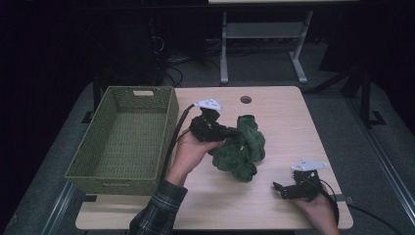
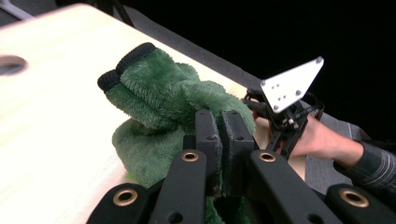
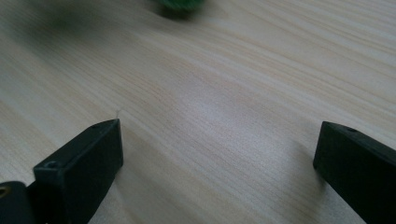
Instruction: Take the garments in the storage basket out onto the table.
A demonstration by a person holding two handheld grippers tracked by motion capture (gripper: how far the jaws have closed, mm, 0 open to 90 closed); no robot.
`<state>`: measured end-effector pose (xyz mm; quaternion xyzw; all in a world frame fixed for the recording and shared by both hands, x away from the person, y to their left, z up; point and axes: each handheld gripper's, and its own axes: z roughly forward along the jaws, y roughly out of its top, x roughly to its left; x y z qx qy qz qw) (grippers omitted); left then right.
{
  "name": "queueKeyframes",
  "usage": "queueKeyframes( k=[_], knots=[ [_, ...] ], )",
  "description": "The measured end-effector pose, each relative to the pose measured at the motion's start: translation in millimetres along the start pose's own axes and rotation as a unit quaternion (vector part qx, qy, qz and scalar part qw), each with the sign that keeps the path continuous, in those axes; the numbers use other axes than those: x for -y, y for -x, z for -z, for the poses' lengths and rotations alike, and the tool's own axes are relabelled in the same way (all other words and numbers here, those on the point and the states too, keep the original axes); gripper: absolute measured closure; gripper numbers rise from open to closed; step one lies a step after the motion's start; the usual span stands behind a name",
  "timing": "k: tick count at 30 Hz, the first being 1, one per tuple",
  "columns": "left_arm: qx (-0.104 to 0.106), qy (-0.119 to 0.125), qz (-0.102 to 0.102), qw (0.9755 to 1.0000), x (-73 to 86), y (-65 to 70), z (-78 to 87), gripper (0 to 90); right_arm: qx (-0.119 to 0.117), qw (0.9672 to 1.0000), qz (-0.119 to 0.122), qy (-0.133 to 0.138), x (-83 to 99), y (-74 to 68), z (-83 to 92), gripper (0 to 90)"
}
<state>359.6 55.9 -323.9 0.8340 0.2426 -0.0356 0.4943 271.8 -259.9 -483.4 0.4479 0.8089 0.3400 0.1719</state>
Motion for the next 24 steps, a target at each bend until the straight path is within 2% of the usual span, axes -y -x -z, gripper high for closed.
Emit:
queueKeyframes(
  k=[8, 13, 17, 20, 24],
  knots=[
    [0.014, -0.027, 0.015, 0.9994, 24.2, -6.4, -39.2, 87.1, -0.001, 1.0000, -0.003, -0.002, 0.1, -0.4, 0.2, 1.3],
    [-0.001, -0.054, 0.028, 0.9982, 46.8, -20.9, -60.0, 87.0, -0.001, 1.0000, -0.003, -0.003, 0.1, -0.5, 0.2, 1.3],
    [-0.008, -0.068, 0.039, 0.9969, 65.1, -33.7, -70.6, 86.9, -0.001, 1.0000, -0.003, -0.003, 0.1, -0.5, 0.3, 1.3],
    [-0.020, -0.084, 0.035, 0.9957, 76.2, -40.7, -76.1, 86.8, -0.001, 1.0000, -0.002, -0.003, 0.1, -0.5, 0.2, 1.3],
    [-0.023, -0.097, 0.036, 0.9943, 87.0, -46.8, -83.6, 86.5, -0.001, 1.0000, -0.003, -0.003, 0.1, -0.5, 0.2, 1.3]
  ],
)
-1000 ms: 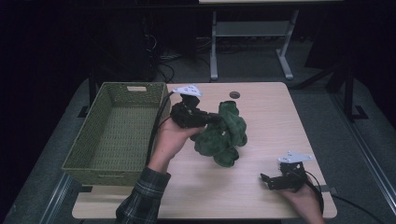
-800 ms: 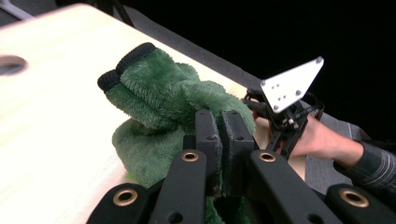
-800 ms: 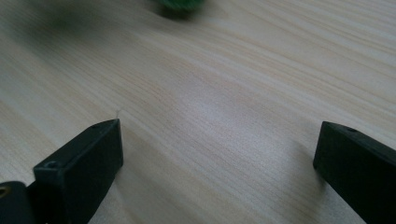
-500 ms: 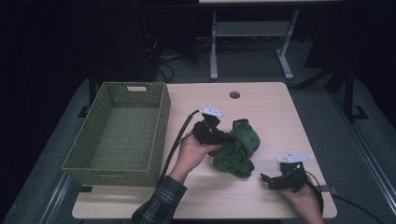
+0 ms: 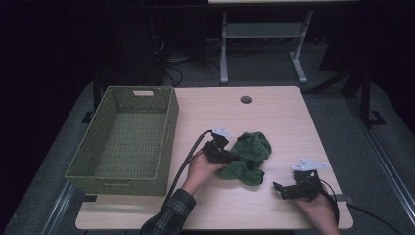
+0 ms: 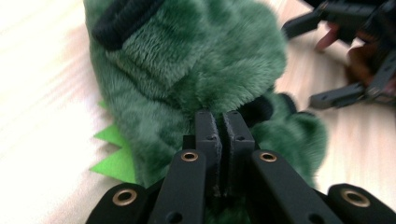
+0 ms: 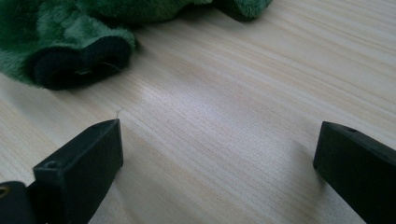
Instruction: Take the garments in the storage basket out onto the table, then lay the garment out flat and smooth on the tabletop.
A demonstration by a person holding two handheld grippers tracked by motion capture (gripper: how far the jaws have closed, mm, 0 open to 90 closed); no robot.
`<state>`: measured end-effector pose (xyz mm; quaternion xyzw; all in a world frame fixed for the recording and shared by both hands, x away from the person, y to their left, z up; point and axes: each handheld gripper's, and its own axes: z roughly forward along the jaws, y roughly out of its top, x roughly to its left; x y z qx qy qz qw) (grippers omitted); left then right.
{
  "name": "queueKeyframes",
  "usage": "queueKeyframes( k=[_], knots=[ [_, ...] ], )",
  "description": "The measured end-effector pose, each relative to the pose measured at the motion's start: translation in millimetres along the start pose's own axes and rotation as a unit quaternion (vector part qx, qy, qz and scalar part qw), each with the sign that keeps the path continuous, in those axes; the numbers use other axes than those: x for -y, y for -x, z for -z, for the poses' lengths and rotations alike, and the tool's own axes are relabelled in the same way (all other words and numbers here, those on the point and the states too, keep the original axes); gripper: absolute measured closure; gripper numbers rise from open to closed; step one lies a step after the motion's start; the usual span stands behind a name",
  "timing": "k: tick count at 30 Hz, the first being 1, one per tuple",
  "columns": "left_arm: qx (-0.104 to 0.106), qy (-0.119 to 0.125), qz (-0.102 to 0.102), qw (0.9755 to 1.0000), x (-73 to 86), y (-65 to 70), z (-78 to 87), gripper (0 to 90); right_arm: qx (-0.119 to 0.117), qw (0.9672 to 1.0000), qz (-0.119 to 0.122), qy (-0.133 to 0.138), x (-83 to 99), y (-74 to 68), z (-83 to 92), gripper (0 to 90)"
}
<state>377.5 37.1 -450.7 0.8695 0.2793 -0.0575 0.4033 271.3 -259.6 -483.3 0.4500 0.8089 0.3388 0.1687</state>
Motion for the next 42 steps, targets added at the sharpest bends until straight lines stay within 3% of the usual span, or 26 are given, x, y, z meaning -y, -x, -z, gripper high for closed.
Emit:
queueKeyframes(
  k=[5, 10, 12, 15, 20, 26, 30, 37, 42],
  knots=[
    [-0.004, -0.005, -0.016, 0.9998, 1.6, -0.9, -2.2, 82.2, 0.000, 1.0000, 0.000, 0.000, 0.0, 0.0, 0.0, 1.3],
    [-0.020, 0.008, -0.034, 0.9992, -4.1, 8.9, 16.2, 56.5, 0.000, 1.0000, 0.000, 0.000, 0.0, 0.0, 0.0, 1.3],
    [-0.019, 0.026, -0.044, 0.9985, -6.1, 15.0, 29.3, 52.7, 0.001, 1.0000, 0.002, 0.001, 0.0, 0.3, -0.1, 1.3],
    [-0.017, 0.046, -0.052, 0.9975, -7.7, 24.7, 44.2, 50.8, 0.001, 1.0000, 0.003, 0.002, 0.0, 0.4, -0.2, 1.3],
    [-0.001, 0.047, -0.078, 0.9958, -1.8, 42.4, 54.9, 57.1, 0.001, 1.0000, 0.002, 0.001, 0.0, 0.1, 0.1, 1.5],
    [0.009, 0.034, -0.080, 0.9961, 11.8, 57.7, 46.2, 56.0, -0.009, 0.9999, 0.011, 0.005, -2.9, -5.2, 4.3, 8.0],
    [0.001, 0.022, -0.091, 0.9956, 17.7, 66.1, 38.0, 55.4, -0.032, 0.9992, 0.021, 0.016, -5.1, -12.4, 7.3, 12.3],
    [-0.017, -0.003, -0.104, 0.9945, 24.6, 62.7, 16.4, 51.6, -0.079, 0.9960, 0.035, 0.021, -10.6, -26.8, 4.7, 14.1],
    [-0.021, -0.009, -0.097, 0.9950, 29.2, 52.0, 7.3, 51.8, -0.109, 0.9929, 0.042, 0.022, -15.9, -36.9, -2.3, 17.5]
  ],
)
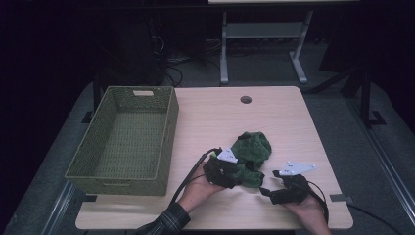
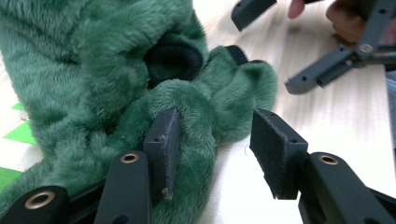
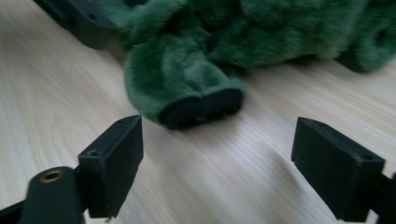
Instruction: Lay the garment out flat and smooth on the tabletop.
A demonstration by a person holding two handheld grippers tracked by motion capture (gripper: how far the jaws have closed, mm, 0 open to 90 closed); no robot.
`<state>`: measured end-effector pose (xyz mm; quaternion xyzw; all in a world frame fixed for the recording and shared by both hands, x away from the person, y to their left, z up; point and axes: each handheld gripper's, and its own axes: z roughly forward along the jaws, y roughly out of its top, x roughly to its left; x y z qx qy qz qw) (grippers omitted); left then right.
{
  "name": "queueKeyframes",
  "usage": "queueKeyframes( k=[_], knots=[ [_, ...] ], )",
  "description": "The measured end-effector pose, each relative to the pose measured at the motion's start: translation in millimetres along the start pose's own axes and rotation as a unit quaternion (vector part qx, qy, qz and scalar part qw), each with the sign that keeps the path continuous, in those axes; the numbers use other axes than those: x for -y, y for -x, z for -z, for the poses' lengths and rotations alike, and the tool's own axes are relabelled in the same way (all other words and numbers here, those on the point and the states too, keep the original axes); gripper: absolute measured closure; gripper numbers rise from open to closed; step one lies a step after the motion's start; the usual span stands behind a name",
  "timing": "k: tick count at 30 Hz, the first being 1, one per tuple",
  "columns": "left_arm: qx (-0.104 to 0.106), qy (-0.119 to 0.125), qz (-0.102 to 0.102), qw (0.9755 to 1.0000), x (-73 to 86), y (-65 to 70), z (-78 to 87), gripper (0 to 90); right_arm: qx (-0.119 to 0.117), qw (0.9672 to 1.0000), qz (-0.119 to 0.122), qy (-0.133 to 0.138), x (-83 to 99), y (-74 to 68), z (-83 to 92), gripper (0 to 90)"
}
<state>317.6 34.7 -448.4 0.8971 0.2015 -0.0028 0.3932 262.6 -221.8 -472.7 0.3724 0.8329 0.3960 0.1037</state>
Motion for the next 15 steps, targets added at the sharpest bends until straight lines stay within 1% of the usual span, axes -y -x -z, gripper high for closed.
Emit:
queueKeyframes(
  k=[2, 4, 5, 6, 8, 11, 12, 14, 15],
  knots=[
    [-0.003, -0.003, 0.000, 1.0000, 1.5, -3.2, -1.5, 54.4, -0.007, 1.0000, 0.004, 0.000, -2.2, -1.6, -4.8, 20.2],
    [-0.003, 0.000, 0.006, 1.0000, 3.0, -5.6, -3.0, 57.7, -0.010, 0.9999, 0.011, -0.001, -4.1, -2.9, -8.5, 22.2],
    [-0.003, -0.003, 0.004, 1.0000, 3.5, -7.5, -3.4, 59.4, -0.012, 0.9999, 0.010, -0.001, -4.7, -3.4, -9.5, 23.8],
    [-0.005, -0.002, 0.008, 1.0000, 3.9, -8.1, -4.2, 61.7, -0.017, 0.9998, 0.010, -0.001, -5.4, -3.5, -10.9, 25.5],
    [-0.006, -0.002, 0.007, 1.0000, 4.2, -9.9, -5.1, 66.2, -0.020, 0.9997, 0.012, -0.001, -6.2, -3.2, -12.9, 34.4],
    [-0.004, -0.004, 0.010, 0.9999, 4.8, -12.0, -5.5, 71.3, -0.023, 0.9997, 0.012, 0.003, -6.7, -3.5, -13.9, 43.7],
    [-0.006, -0.005, 0.009, 0.9999, 4.8, -12.2, -5.6, 74.0, -0.019, 0.9997, 0.016, 0.004, -6.9, -3.5, -14.3, 46.6],
    [-0.001, -0.008, 0.008, 0.9999, 4.8, -12.9, -6.2, 81.2, -0.020, 0.9997, 0.014, 0.008, -7.3, -3.5, -14.2, 54.5],
    [0.003, -0.011, 0.009, 0.9999, 4.6, -12.6, -6.7, 83.5, -0.020, 0.9997, 0.014, 0.011, -7.7, -3.4, -13.9, 58.2]
  ],
)
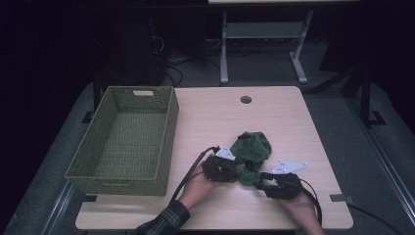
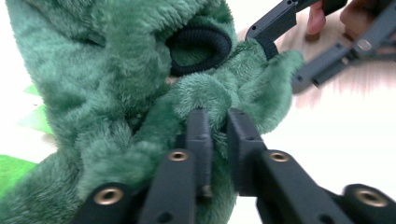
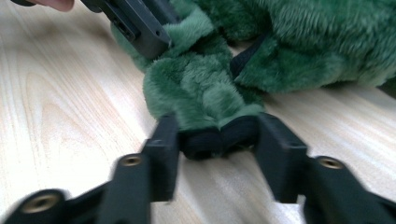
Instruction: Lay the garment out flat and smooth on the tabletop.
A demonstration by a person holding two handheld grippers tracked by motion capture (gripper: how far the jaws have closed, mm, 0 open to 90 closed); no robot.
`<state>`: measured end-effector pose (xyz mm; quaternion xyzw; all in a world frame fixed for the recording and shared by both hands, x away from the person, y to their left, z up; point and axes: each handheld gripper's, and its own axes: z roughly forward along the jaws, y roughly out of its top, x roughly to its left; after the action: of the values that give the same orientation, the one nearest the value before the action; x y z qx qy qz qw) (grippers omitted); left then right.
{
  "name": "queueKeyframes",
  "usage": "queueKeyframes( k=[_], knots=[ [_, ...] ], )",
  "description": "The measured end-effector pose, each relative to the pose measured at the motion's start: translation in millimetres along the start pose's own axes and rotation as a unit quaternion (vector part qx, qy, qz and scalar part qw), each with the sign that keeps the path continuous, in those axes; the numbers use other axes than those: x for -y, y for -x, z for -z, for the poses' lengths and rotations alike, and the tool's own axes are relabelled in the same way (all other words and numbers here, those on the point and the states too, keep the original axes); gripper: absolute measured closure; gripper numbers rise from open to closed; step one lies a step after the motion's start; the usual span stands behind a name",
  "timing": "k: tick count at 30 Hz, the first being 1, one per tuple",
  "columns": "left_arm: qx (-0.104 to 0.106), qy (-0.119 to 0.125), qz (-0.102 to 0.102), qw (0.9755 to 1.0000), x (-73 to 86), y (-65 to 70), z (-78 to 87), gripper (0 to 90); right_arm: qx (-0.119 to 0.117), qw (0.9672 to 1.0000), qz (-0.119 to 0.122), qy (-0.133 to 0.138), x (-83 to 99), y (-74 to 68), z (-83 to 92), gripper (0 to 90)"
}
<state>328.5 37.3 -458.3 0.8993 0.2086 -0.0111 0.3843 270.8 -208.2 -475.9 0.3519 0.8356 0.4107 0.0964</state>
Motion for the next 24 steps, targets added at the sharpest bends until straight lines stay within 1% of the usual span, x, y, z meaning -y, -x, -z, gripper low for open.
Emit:
queueKeyframes(
  k=[1, 2, 3, 5, 6, 8, 9, 10, 11, 13, 14, 15, 19, 21, 24],
  knots=[
    [0.000, -0.003, -0.004, 1.0000, -0.3, 0.4, -0.3, 85.2, 0.002, 1.0000, 0.000, 0.002, -0.7, 0.3, 0.5, 64.0],
    [0.000, -0.003, -0.003, 1.0000, -0.5, 1.2, -0.6, 86.3, 0.002, 1.0000, 0.002, 0.004, -1.1, 1.0, 0.8, 69.3],
    [-0.001, -0.003, -0.004, 1.0000, -1.1, 2.1, -0.5, 86.9, 0.005, 1.0000, 0.000, 0.004, -1.6, 0.9, 1.0, 73.1],
    [0.000, -0.002, -0.003, 1.0000, -2.3, 2.7, 1.1, 87.4, 0.005, 1.0000, 0.004, 0.006, -2.9, 1.8, 1.5, 76.9],
    [0.003, 0.000, -0.001, 1.0000, -3.2, 3.6, 2.7, 87.5, 0.007, 0.9999, 0.008, 0.006, -3.2, 2.3, 1.8, 77.5],
    [0.004, 0.004, -0.004, 1.0000, -5.2, 4.8, 7.4, 87.6, 0.008, 0.9999, 0.011, 0.005, -3.4, 2.3, 3.0, 77.9],
    [0.006, 0.010, -0.001, 0.9999, -6.3, 5.8, 9.8, 87.6, 0.011, 0.9999, 0.010, 0.005, -3.7, 1.5, 4.7, 78.0],
    [0.007, 0.013, -0.003, 0.9999, -7.2, 6.0, 12.2, 87.6, 0.014, 0.9998, 0.015, 0.005, -3.7, 2.3, 6.2, 78.0],
    [0.008, 0.019, 0.001, 0.9998, -8.1, 6.7, 15.3, 87.6, 0.015, 0.9998, 0.013, 0.007, -3.8, 2.6, 7.4, 78.0],
    [0.011, 0.026, 0.001, 0.9996, -9.9, 6.7, 22.1, 87.6, 0.019, 0.9997, 0.013, 0.012, -3.6, 4.4, 10.7, 78.0],
    [0.010, 0.029, 0.000, 0.9995, -10.4, 6.9, 26.7, 87.6, 0.019, 0.9997, 0.009, 0.013, -3.6, 4.3, 12.1, 78.0],
    [0.010, 0.033, 0.003, 0.9994, -10.5, 7.0, 30.0, 87.6, 0.021, 0.9996, 0.011, 0.015, -3.3, 5.3, 14.8, 78.0],
    [0.007, 0.038, 0.008, 0.9992, -8.0, 4.7, 44.1, 87.7, 0.030, 0.9993, 0.015, 0.019, -0.8, 9.1, 24.8, 77.9],
    [0.002, 0.042, 0.011, 0.9991, -6.0, 2.3, 50.0, 87.7, 0.033, 0.9992, 0.009, 0.020, 1.0, 11.2, 29.5, 77.9],
    [0.002, 0.047, 0.020, 0.9987, -2.3, -0.4, 56.9, 87.8, 0.039, 0.9989, 0.005, 0.025, 5.0, 16.0, 38.7, 77.9]
  ],
)
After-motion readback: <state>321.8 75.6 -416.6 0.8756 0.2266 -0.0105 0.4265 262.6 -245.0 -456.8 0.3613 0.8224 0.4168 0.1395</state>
